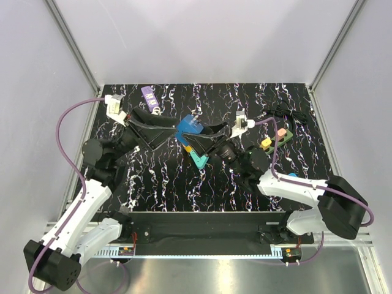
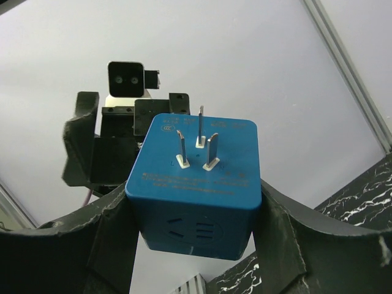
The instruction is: Insert the plug
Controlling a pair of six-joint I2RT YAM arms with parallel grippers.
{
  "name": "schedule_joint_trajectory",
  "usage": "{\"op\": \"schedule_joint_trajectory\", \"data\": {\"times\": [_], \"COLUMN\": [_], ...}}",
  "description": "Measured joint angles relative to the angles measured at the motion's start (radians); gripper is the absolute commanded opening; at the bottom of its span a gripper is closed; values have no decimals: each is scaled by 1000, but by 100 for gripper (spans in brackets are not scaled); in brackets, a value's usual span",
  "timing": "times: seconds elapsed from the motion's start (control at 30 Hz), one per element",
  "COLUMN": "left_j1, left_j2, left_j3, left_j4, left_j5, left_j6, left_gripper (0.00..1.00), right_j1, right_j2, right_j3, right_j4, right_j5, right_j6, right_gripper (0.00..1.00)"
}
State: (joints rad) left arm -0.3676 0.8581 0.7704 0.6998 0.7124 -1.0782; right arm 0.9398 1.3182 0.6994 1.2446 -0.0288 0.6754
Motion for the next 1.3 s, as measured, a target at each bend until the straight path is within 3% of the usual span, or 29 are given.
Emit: {"op": "schedule_joint_trajectory", "data": {"times": [0.4, 0.9, 1.0, 1.1, 1.13, 1.3], "left_j1": [0, 0, 0, 2, 2, 1], "left_j2": [-50, -42, -33, -14, -4, 42], "left_j3": [-9, -7, -12, -27, -31, -42], "left_j4": [-130, -169, -130, -65, -45, 82], "left_j5": [4, -14, -16, -19, -20, -24], "left_j6": [108, 123, 106, 65, 50, -19], "left_gripper": [82, 81, 75, 60, 51, 33], "right_j1": [-11, -12, -12, -12, -12, -24], "right_j2": [24, -3, -3, -3, -3, 13], "right_j3": [27, 42, 50, 50, 50, 52], "right_j4": [11, 17, 19, 31, 35, 37], "right_j5": [-20, -42, -43, -44, -44, -41], "right_j6": [5, 9, 14, 29, 35, 56], "right_gripper": [0, 0, 0, 0, 0, 0]}}
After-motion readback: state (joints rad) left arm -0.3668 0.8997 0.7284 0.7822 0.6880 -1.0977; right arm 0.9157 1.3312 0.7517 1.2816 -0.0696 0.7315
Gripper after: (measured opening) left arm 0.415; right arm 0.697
